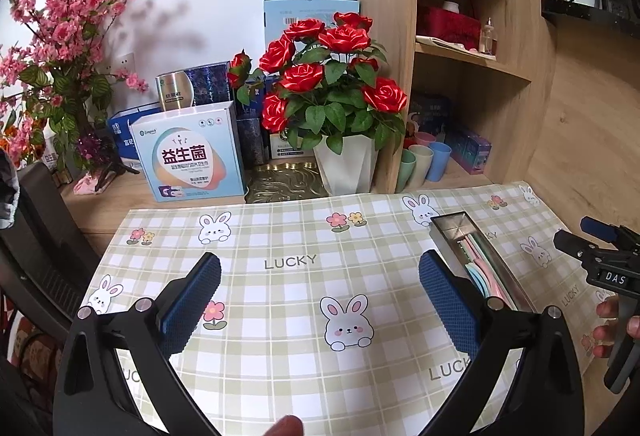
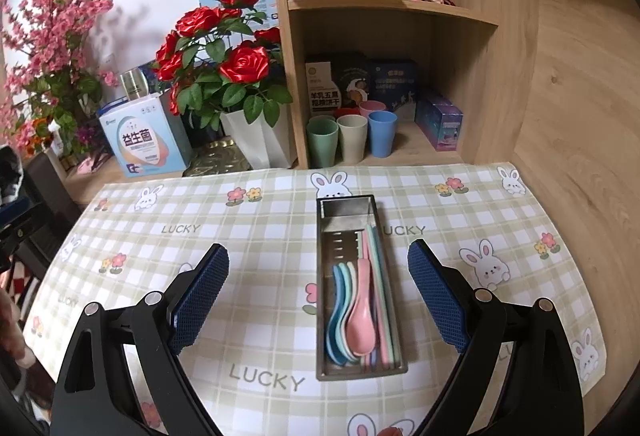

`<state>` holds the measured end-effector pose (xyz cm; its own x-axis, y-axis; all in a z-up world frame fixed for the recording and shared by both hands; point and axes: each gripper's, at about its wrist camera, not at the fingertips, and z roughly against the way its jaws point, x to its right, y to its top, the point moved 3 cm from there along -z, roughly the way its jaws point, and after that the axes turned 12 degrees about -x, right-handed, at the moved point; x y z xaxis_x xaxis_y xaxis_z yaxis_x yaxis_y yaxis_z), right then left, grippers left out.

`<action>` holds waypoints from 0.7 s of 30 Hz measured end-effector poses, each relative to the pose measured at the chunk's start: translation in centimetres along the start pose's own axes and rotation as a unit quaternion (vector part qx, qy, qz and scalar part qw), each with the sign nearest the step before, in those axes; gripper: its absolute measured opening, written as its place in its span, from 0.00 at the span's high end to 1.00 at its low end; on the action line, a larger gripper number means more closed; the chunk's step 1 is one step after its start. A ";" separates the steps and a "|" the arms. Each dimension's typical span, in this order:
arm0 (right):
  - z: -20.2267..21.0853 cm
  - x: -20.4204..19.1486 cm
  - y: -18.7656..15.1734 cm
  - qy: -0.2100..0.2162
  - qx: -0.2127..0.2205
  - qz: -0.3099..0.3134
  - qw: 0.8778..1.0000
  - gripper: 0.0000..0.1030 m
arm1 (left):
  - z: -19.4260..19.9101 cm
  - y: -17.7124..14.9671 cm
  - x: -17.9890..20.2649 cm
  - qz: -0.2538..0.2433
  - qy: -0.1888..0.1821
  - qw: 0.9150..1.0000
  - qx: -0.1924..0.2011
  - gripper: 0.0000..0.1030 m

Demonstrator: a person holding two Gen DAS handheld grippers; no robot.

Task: Organize utensils

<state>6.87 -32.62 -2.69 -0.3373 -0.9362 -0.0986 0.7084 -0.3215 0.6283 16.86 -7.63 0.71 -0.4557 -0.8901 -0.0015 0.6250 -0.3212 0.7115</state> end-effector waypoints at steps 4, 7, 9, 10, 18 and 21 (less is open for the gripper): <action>0.0 -0.5 -0.2 0.002 -0.001 0.005 1.000 0.15 | 0.1 -0.4 -0.2 0.003 0.003 1.000 0.001 0.06; 0.0 -0.7 -0.2 0.000 0.001 0.009 1.000 0.15 | 0.0 -0.7 -0.3 0.005 0.009 1.000 -0.002 0.06; 0.1 -0.9 -0.3 -0.002 0.002 0.013 1.000 0.15 | -0.2 -0.9 -0.5 0.006 0.011 1.000 -0.004 0.06; 0.1 -0.9 -0.3 -0.002 0.002 0.014 1.000 0.15 | -0.2 -1.0 -0.6 0.008 0.010 1.000 -0.005 0.06; 0.1 -1.1 -0.3 0.003 0.004 0.015 1.000 0.15 | -0.1 -1.7 -1.5 0.023 0.017 1.000 -0.008 0.06; 0.1 -1.2 -0.3 0.003 0.004 0.015 1.000 0.15 | 0.0 -1.8 -1.9 0.026 0.018 0.999 -0.008 0.06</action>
<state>6.99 -31.41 -2.75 -0.3122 -0.9462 -0.0845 0.7130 -0.2922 0.6374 16.61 -5.32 -0.59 -0.3994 -0.9167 0.0091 0.6574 -0.2795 0.6998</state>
